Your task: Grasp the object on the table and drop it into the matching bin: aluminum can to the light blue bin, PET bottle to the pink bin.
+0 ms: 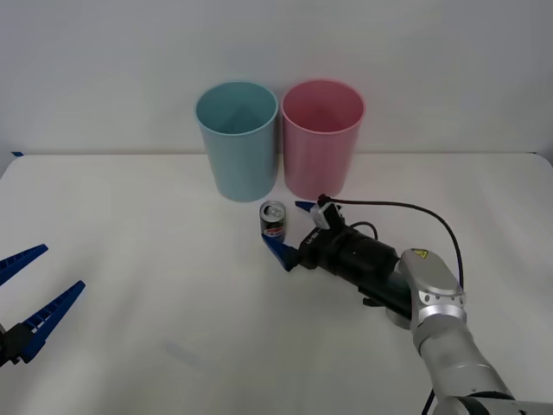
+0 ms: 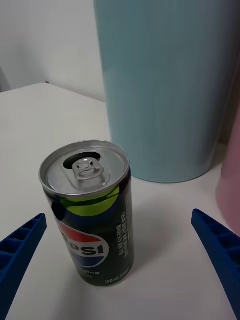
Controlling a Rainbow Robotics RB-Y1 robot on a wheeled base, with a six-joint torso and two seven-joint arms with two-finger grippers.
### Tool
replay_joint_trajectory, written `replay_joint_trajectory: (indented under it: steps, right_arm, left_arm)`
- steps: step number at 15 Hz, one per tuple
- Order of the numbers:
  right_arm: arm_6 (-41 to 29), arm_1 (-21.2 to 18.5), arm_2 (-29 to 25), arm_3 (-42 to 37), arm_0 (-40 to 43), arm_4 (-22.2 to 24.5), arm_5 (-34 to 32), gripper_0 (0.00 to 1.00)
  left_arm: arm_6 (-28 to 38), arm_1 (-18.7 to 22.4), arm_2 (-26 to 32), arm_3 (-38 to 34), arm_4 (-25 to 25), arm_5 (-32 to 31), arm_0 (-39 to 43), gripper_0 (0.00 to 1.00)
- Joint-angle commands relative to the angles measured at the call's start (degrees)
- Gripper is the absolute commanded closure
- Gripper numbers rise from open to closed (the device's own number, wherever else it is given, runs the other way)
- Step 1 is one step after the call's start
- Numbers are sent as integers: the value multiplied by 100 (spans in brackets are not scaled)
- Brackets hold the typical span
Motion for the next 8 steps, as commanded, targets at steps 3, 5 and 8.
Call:
replay_joint_trajectory:
  steps: [3,5,8]
  right_arm:
    - [126,-1,163,28,-42,64,149,0]
    - [152,-1,224,28,-33,46,140,0]
    - [152,-1,347,36,-33,-50,158,0]
  left_arm:
    - [0,0,0,0,0,0,0,0]
    - [0,0,0,0,0,0,0,0]
    - [0,0,0,0,0,0,0,0]
